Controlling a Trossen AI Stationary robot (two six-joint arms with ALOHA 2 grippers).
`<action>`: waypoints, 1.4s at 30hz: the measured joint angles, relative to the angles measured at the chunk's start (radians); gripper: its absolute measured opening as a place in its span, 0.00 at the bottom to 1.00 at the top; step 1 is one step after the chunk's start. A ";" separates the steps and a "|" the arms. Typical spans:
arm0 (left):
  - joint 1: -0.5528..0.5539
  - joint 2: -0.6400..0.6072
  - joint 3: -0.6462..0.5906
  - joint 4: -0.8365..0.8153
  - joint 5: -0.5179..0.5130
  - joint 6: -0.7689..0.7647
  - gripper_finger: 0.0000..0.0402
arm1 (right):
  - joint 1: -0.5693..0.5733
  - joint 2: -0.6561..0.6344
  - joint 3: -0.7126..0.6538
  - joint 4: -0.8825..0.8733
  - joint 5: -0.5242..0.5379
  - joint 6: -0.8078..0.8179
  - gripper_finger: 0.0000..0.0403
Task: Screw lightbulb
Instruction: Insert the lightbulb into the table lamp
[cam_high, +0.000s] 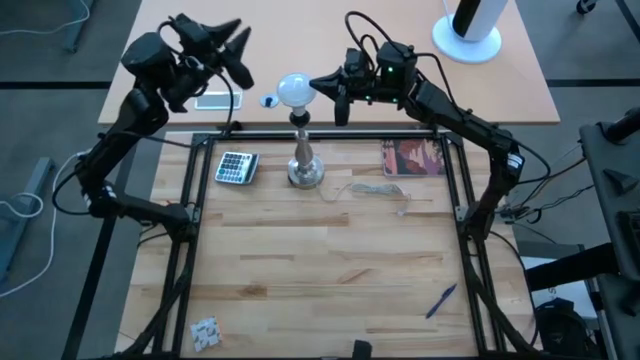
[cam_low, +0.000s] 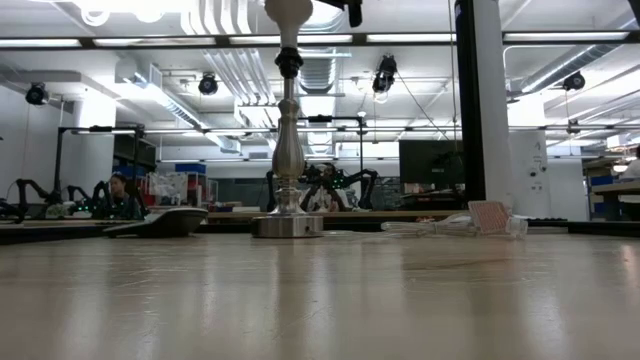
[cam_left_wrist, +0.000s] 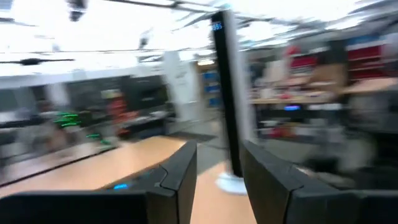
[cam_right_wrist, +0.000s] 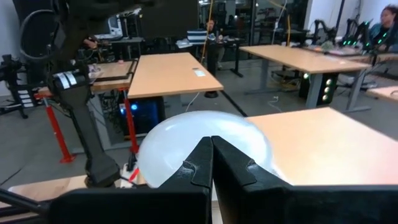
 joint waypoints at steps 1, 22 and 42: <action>0.000 0.005 0.000 0.018 -0.046 0.022 0.30 | 0.000 -0.002 0.000 0.003 0.000 -0.007 0.00; 0.000 0.013 0.000 0.056 0.028 0.023 0.34 | 0.000 -0.007 0.000 -0.025 0.001 0.003 0.00; 0.000 0.014 0.000 0.047 0.028 0.024 0.25 | 0.000 -0.008 0.000 -0.024 0.000 0.003 0.00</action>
